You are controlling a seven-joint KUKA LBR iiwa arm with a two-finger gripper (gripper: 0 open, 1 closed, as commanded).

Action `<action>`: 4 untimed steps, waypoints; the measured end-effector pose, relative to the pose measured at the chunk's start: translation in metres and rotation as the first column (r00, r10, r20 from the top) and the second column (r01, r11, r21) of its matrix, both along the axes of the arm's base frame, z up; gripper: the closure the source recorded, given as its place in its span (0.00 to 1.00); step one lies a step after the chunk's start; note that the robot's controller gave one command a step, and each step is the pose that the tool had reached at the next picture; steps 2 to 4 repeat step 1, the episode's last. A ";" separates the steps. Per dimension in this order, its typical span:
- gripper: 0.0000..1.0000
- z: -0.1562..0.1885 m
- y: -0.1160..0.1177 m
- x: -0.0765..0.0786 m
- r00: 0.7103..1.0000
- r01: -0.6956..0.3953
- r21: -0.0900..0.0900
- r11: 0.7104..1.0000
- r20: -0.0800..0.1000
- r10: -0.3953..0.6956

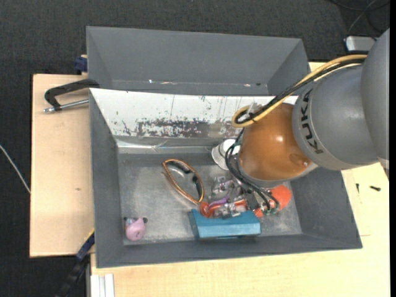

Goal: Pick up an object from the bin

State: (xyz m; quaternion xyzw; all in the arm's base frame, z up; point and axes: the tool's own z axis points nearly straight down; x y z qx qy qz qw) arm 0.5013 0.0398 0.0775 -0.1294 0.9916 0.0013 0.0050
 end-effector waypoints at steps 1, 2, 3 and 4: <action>1.00 0.168 -0.015 -0.008 1.000 -0.018 -0.003 1.000 0.003 0.018; 1.00 0.168 -0.015 -0.008 1.000 -0.018 -0.003 1.000 0.003 0.018; 1.00 0.168 -0.015 -0.008 1.000 -0.018 -0.003 1.000 0.003 0.018; 1.00 0.168 -0.015 -0.008 1.000 -0.018 -0.003 1.000 0.003 0.018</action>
Offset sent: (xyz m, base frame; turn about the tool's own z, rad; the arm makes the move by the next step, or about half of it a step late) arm 0.0000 0.0000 0.0000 0.0000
